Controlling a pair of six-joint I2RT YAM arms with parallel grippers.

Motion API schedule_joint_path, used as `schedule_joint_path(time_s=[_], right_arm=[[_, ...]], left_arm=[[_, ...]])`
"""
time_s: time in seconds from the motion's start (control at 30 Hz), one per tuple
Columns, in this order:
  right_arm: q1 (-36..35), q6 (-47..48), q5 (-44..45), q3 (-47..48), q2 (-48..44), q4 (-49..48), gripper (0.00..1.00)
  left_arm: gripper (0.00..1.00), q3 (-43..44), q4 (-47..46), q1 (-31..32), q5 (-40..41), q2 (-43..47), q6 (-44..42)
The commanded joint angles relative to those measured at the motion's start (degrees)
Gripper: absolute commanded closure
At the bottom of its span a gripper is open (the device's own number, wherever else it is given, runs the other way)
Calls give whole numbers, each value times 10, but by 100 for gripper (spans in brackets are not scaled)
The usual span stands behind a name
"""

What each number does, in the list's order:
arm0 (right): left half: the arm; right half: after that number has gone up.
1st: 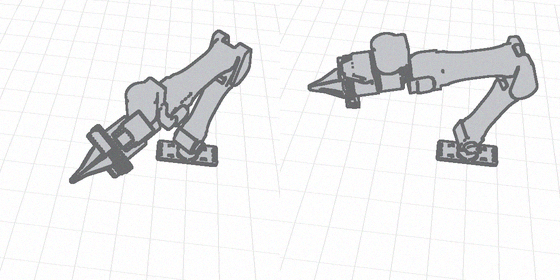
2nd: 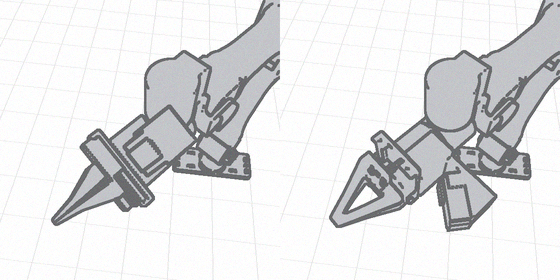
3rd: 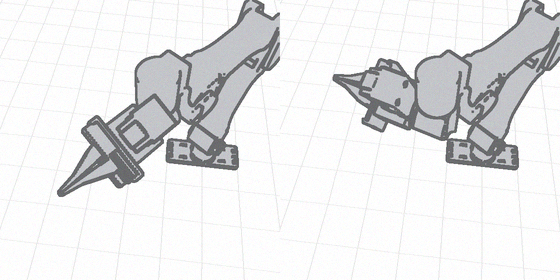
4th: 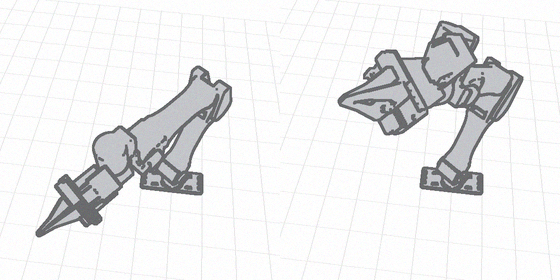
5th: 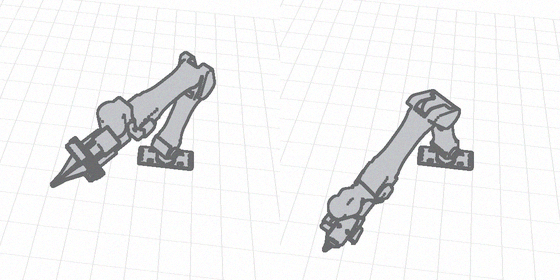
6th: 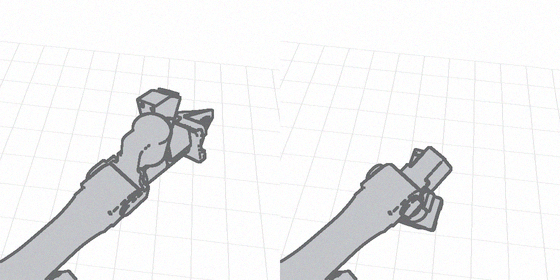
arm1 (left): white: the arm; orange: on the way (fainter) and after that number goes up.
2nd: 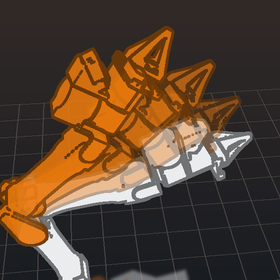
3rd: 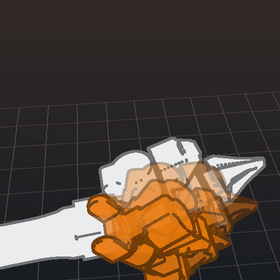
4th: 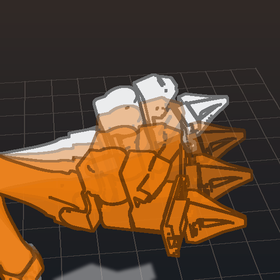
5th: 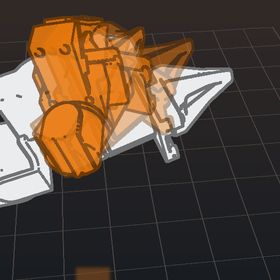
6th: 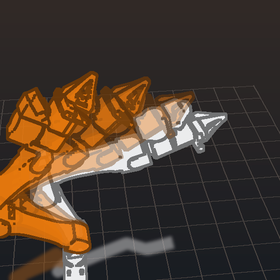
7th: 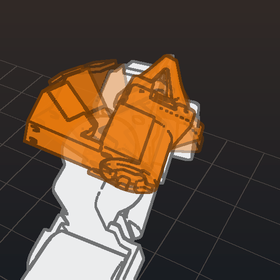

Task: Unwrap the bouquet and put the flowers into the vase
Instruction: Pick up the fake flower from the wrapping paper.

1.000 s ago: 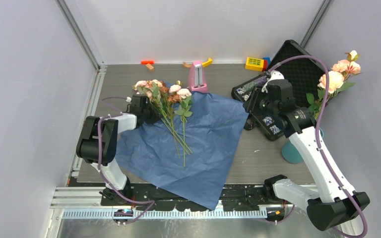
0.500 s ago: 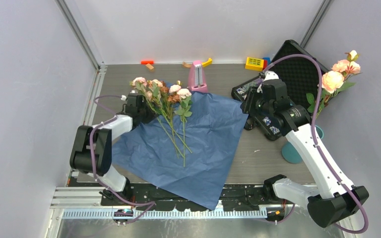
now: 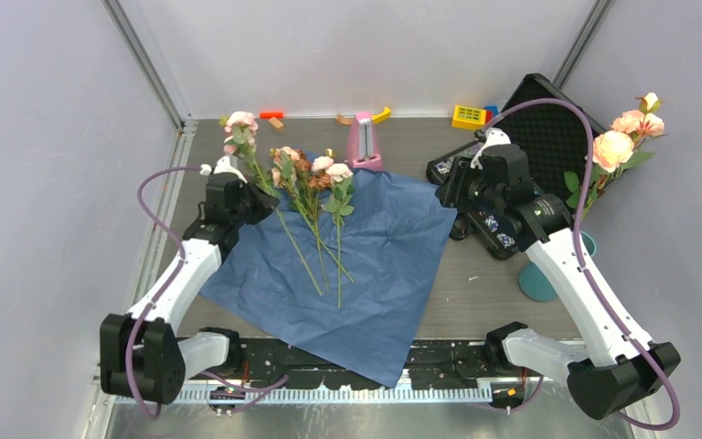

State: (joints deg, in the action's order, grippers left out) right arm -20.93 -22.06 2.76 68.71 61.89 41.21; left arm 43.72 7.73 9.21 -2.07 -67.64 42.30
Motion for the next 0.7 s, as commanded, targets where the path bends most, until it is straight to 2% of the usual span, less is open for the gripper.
schedule_joint_path(time_s=[0.0, 0.1, 0.27, 0.5, 0.67], right_arm=[[-9, -19, -94, 11, -5, -73, 49], [-36, -29, -146, 16, 13, -100, 42], [-81, -72, -173, 17, 44, -163, 33], [-141, -180, -250, 9, 97, -310, 30], [-176, -198, -260, 21, 122, -347, 30]], left_arm=[[100, 13, -23, 15, -154, 55, -42], [100, 1, -78, 44, -228, 87, -27], [100, -7, -166, 110, -317, 114, 4], [100, -8, -261, 179, -370, 108, 47], [100, -12, -295, 192, -379, 105, 62]])
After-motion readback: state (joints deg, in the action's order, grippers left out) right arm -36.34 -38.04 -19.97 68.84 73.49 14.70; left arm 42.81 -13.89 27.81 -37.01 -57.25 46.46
